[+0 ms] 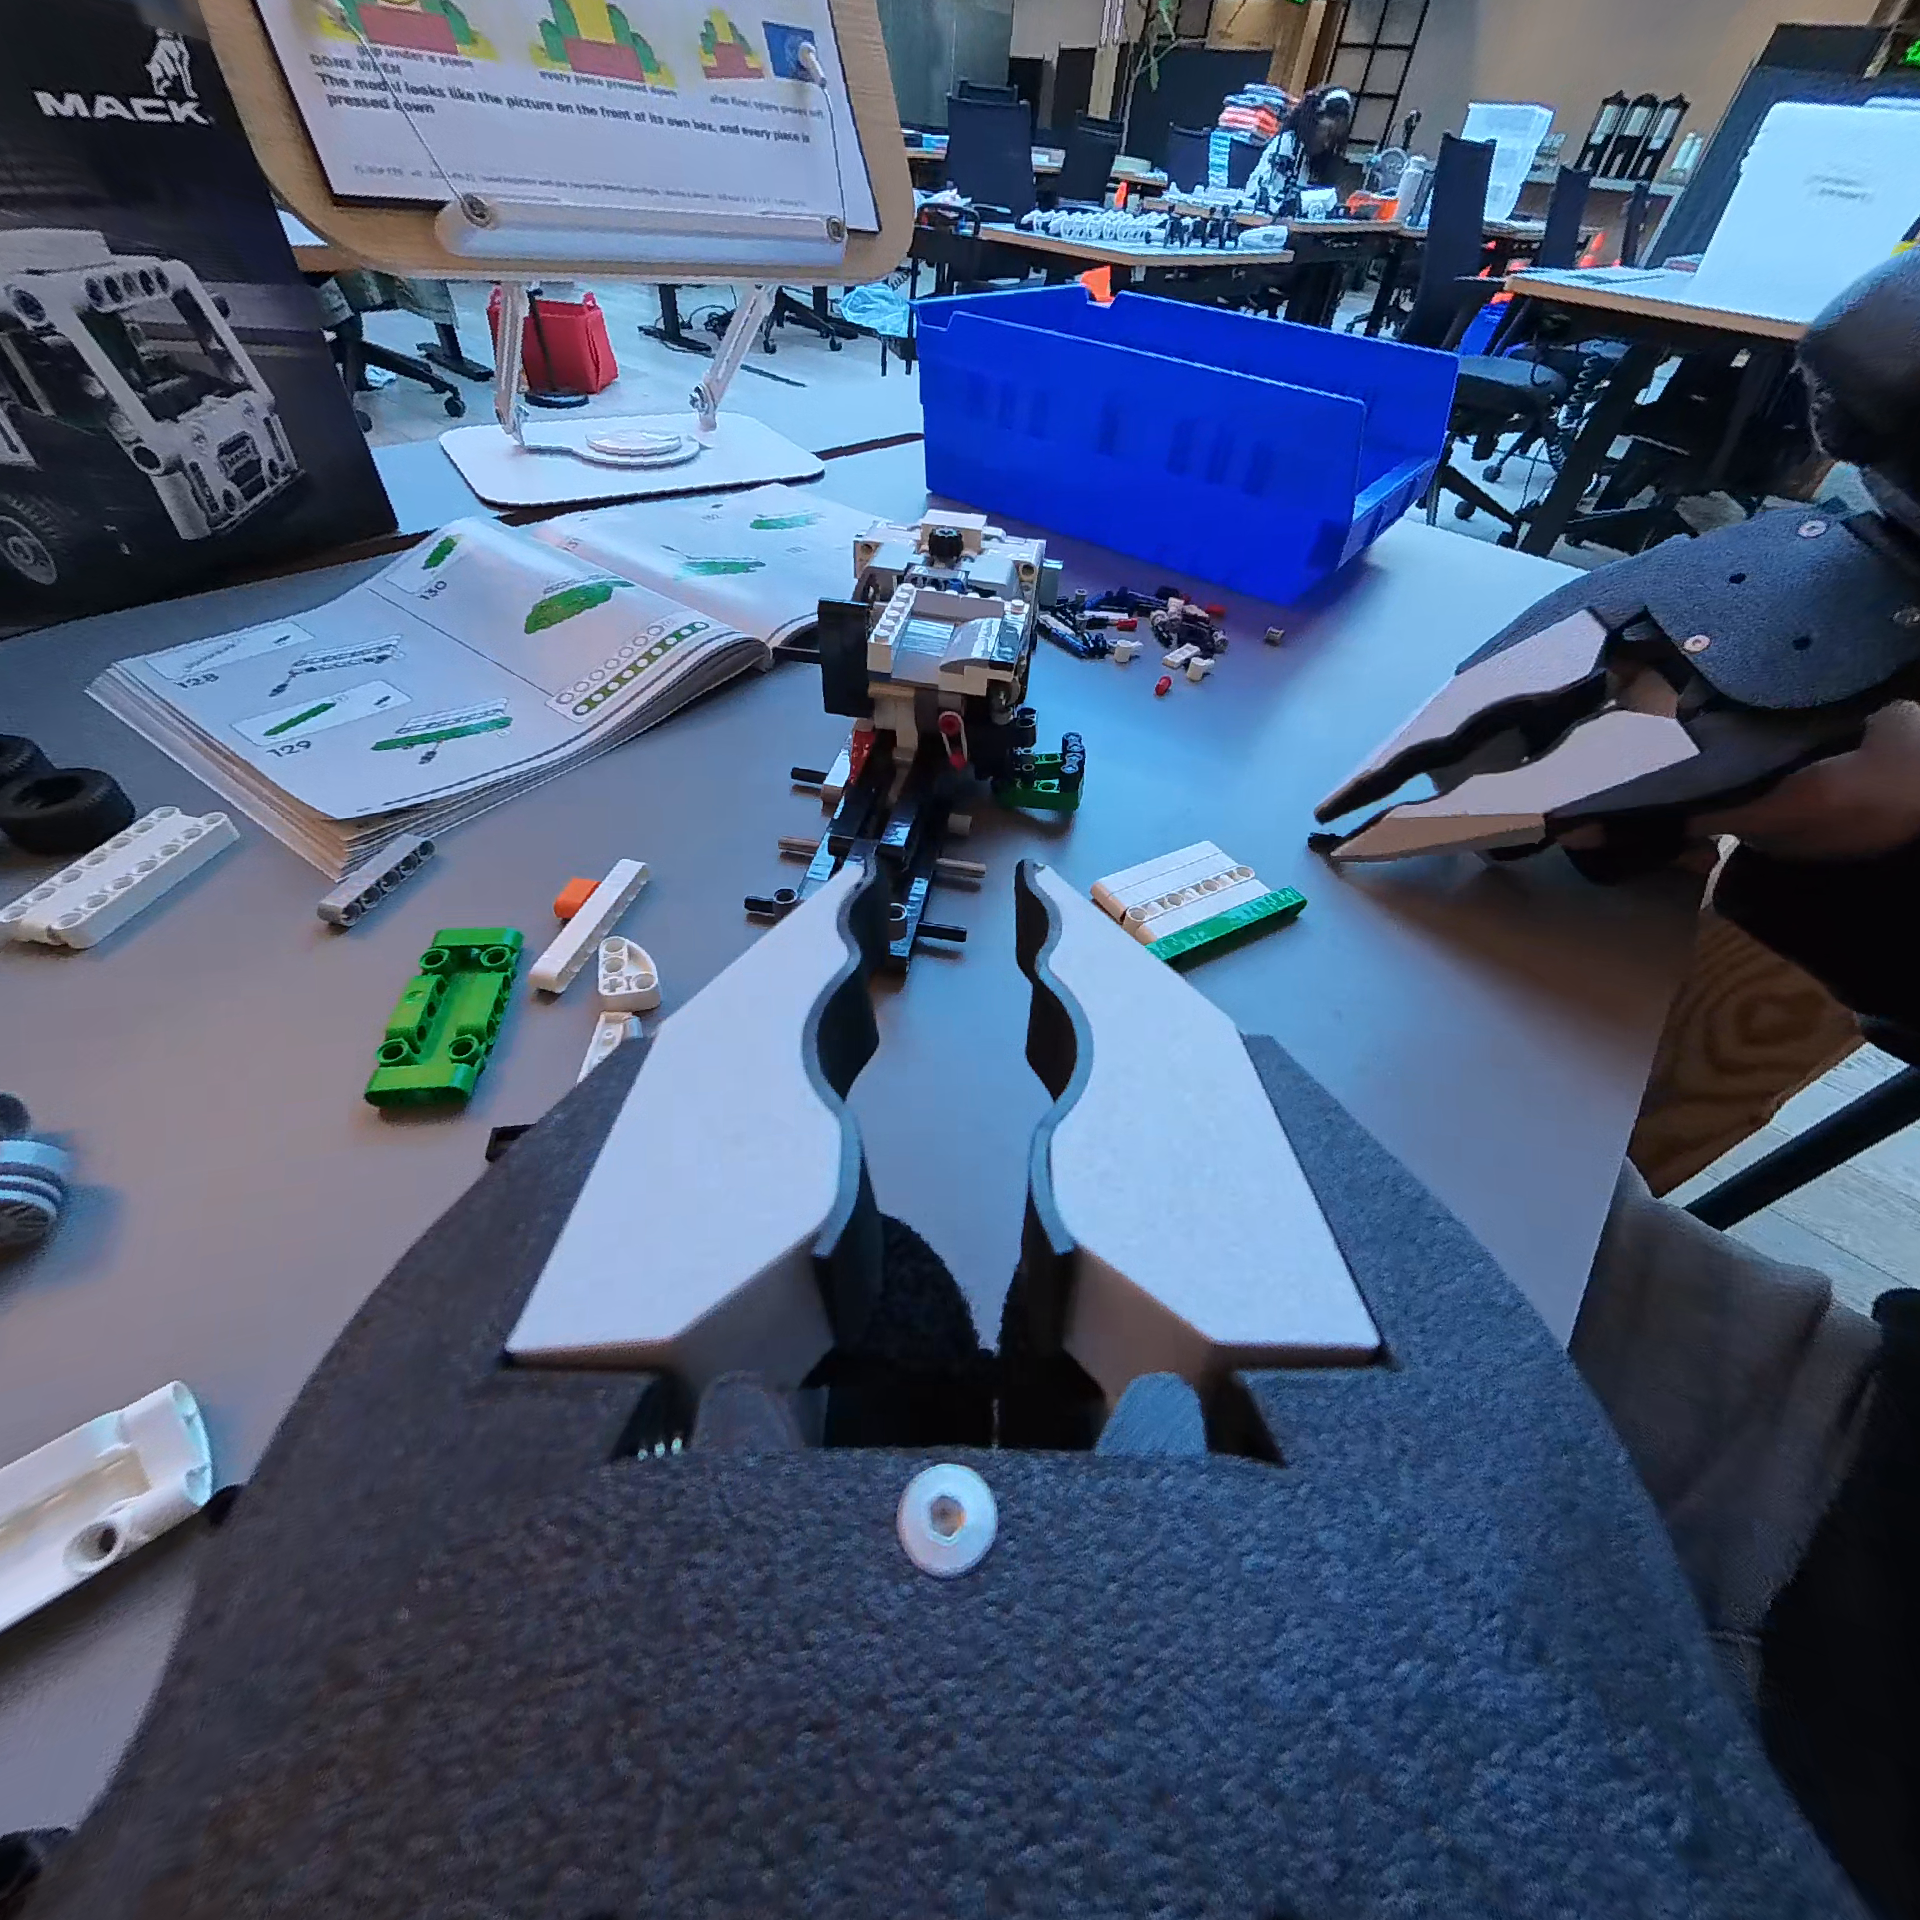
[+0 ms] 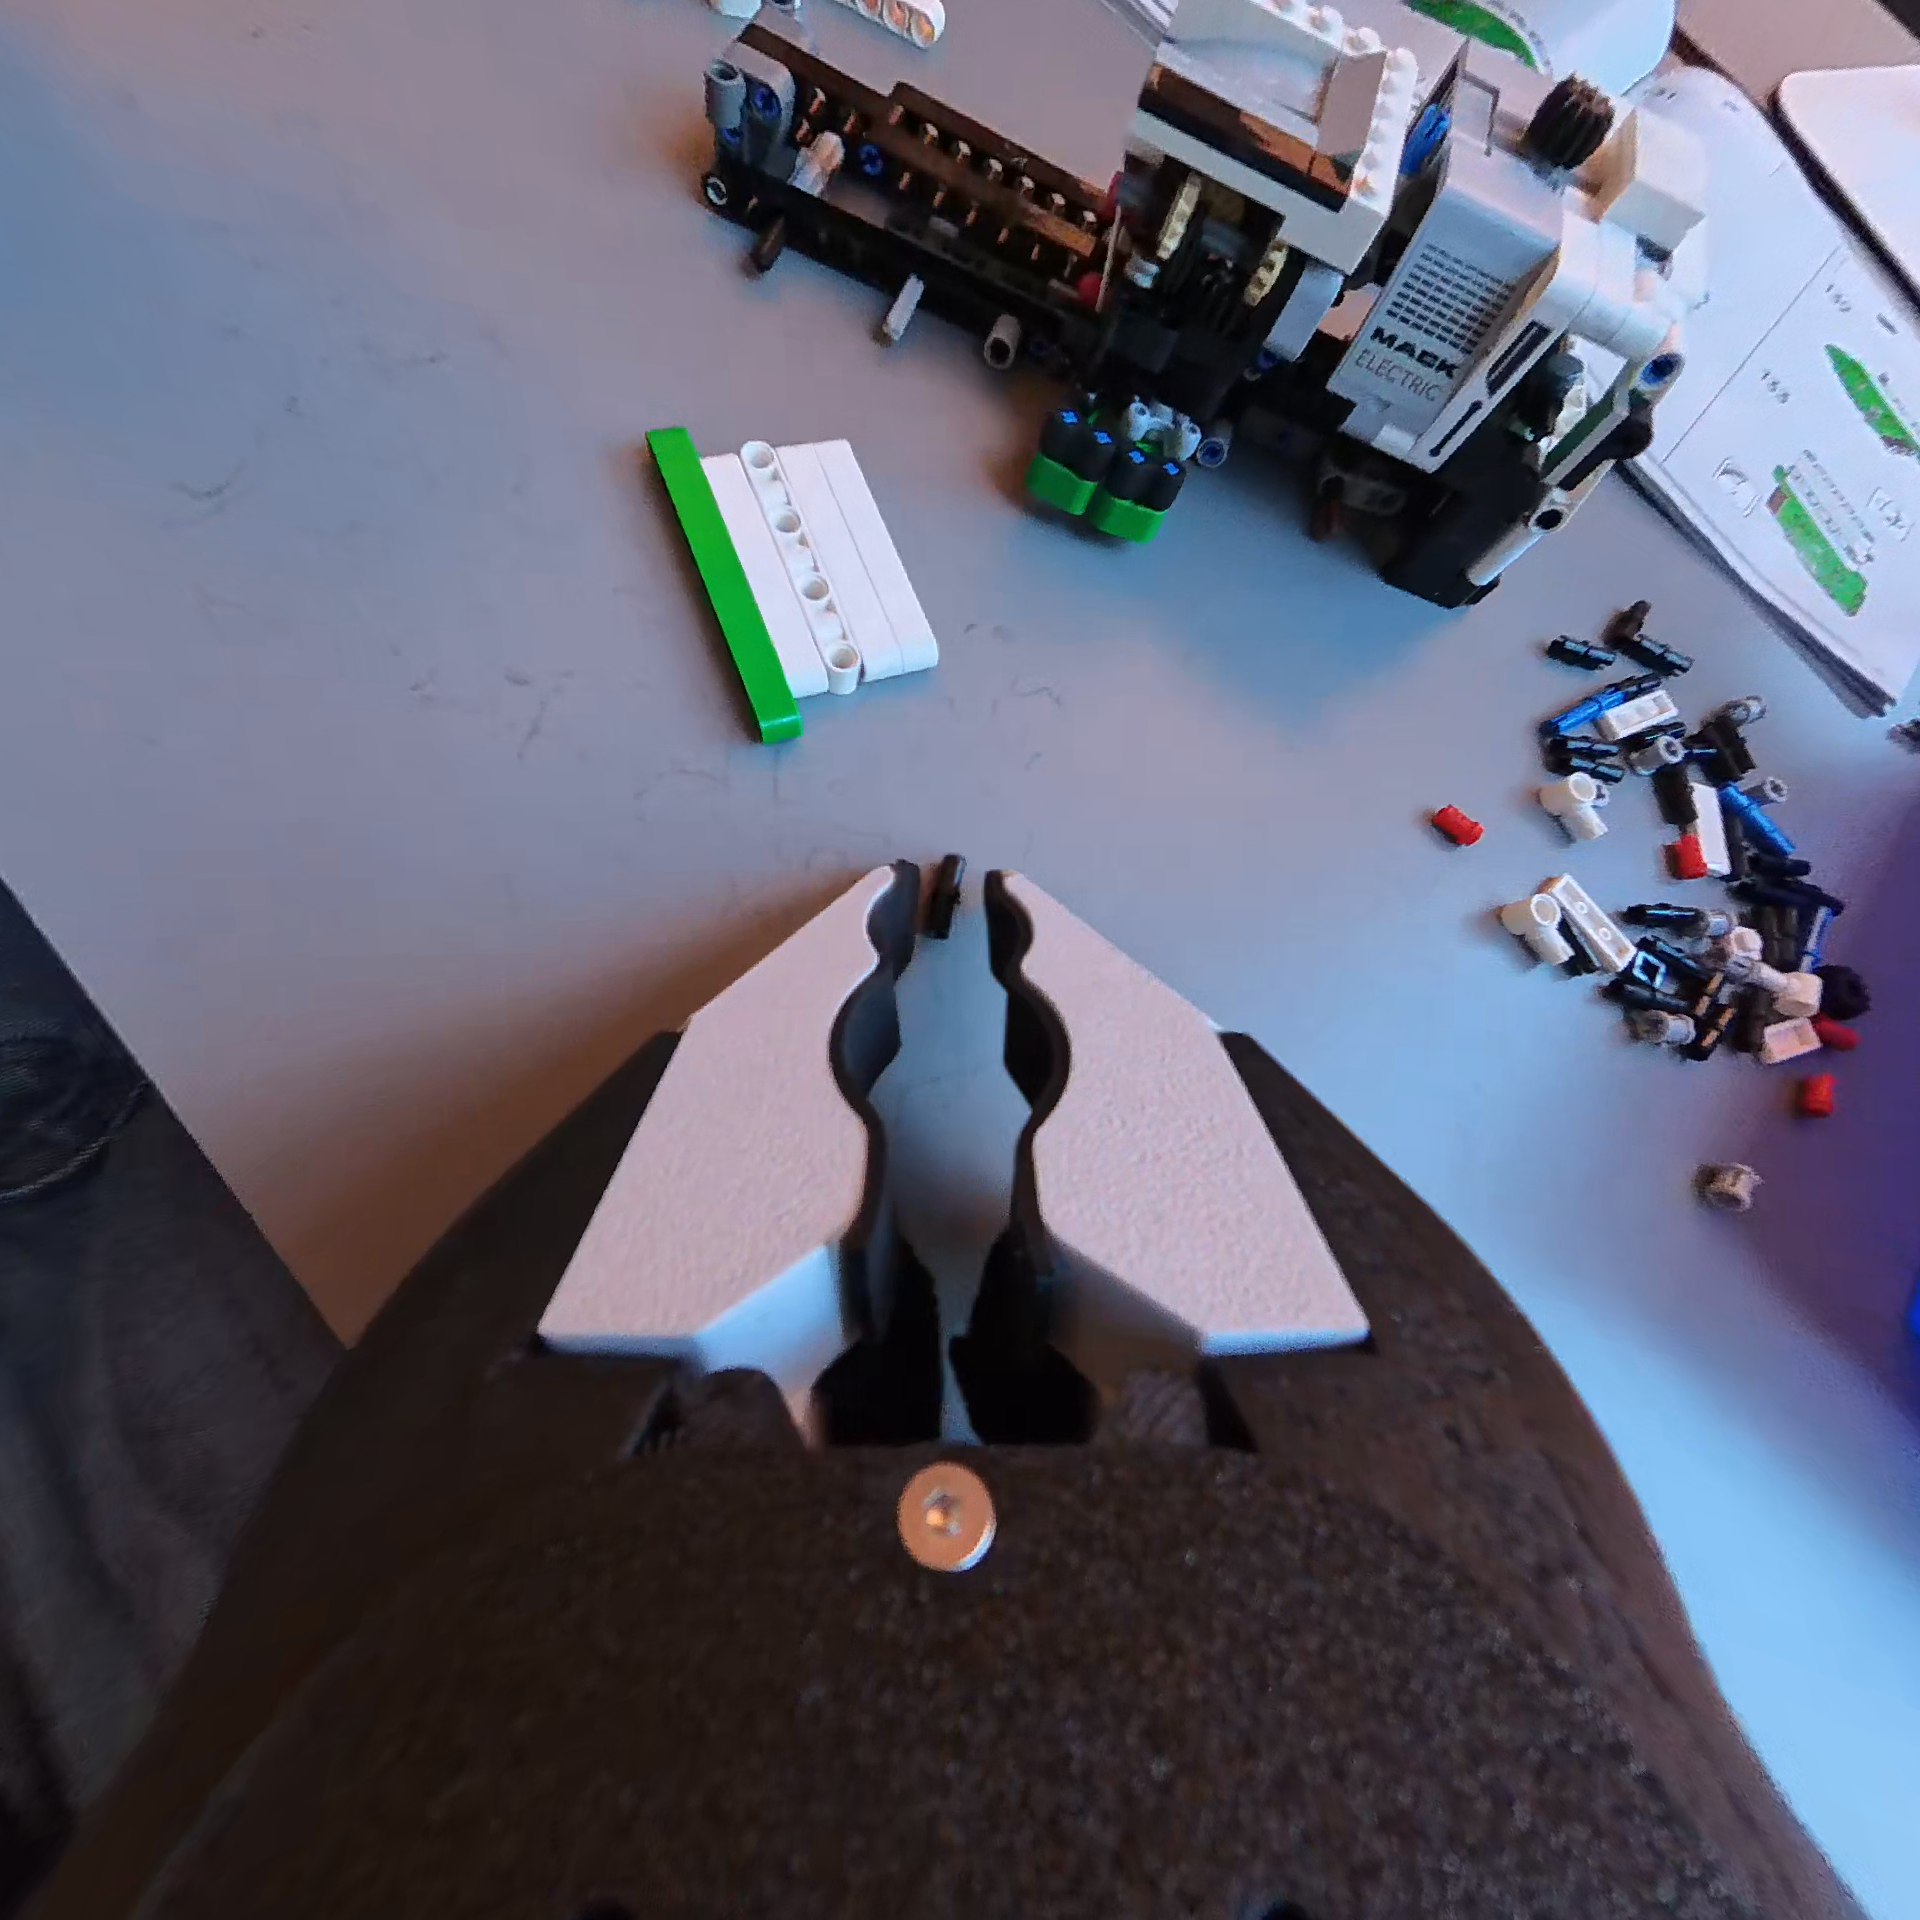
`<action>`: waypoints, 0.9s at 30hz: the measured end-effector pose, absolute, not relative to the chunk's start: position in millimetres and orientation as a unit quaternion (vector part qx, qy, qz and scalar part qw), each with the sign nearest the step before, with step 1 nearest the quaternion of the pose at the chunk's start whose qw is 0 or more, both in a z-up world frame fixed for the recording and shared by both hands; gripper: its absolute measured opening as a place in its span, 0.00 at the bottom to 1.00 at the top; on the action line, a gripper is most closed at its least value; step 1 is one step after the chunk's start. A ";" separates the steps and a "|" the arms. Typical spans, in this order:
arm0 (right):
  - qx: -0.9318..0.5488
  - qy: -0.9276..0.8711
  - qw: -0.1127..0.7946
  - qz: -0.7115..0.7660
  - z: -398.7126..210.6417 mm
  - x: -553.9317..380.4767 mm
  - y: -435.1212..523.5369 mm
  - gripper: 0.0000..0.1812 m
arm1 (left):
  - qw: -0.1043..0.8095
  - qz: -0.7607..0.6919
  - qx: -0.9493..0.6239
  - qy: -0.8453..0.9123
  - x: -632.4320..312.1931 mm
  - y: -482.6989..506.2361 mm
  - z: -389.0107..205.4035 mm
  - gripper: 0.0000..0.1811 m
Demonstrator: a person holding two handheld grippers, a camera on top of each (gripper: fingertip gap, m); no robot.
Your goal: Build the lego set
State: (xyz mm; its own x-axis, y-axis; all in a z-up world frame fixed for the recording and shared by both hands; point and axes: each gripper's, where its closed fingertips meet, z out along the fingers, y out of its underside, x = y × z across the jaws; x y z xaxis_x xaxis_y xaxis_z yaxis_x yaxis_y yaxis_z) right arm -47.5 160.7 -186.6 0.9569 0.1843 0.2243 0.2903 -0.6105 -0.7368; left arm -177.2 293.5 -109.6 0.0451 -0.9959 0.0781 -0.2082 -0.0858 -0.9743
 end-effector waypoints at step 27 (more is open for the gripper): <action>-0.882 -0.094 0.461 -0.018 -171.7 -41.4 163.2 0.12 | 0.446 -0.449 -0.570 0.524 -180.5 289.3 -107.5 0.13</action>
